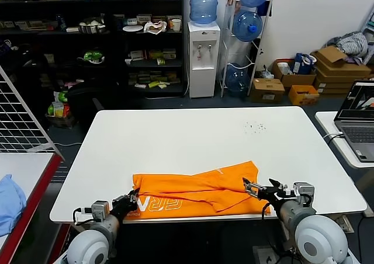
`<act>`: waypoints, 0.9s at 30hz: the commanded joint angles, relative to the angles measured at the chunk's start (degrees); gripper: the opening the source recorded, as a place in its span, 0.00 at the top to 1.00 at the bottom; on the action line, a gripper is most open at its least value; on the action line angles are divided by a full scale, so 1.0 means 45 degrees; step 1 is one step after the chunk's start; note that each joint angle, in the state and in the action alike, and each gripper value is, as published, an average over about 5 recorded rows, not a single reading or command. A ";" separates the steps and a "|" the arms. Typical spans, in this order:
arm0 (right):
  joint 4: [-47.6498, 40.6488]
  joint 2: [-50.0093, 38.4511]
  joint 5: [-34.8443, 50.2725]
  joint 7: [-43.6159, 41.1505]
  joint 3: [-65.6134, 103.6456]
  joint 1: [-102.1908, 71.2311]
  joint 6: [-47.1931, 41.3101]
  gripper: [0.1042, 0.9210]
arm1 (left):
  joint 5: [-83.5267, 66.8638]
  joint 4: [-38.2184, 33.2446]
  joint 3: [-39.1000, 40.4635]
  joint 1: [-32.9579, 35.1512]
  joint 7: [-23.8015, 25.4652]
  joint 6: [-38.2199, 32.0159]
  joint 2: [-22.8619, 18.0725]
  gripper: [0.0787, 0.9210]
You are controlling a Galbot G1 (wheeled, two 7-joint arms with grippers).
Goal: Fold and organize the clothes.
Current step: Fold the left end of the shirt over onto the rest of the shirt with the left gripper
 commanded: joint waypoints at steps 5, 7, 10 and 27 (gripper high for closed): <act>-0.0458 0.0070 -0.0613 -0.0359 -0.0671 0.0951 0.0216 0.00 | -0.1867 -0.0902 -0.2055 0.0848 -0.0359 0.0212 0.3325 0.97; -0.0630 0.0097 -0.0790 -0.0521 -0.0848 0.1136 0.0296 0.00 | -0.2144 -0.0816 -0.2999 0.1455 -0.0366 0.0267 0.3618 0.97; -0.0893 0.0140 -0.1043 -0.0804 -0.1093 0.1388 0.0438 0.00 | -0.2567 -0.0605 -0.4583 0.2515 -0.0362 0.0381 0.3914 0.97; -0.1503 0.0270 -0.1829 -0.1722 -0.1692 0.1989 0.0958 0.00 | -0.2698 0.0817 -0.9687 0.6029 0.0415 0.0380 0.5411 0.97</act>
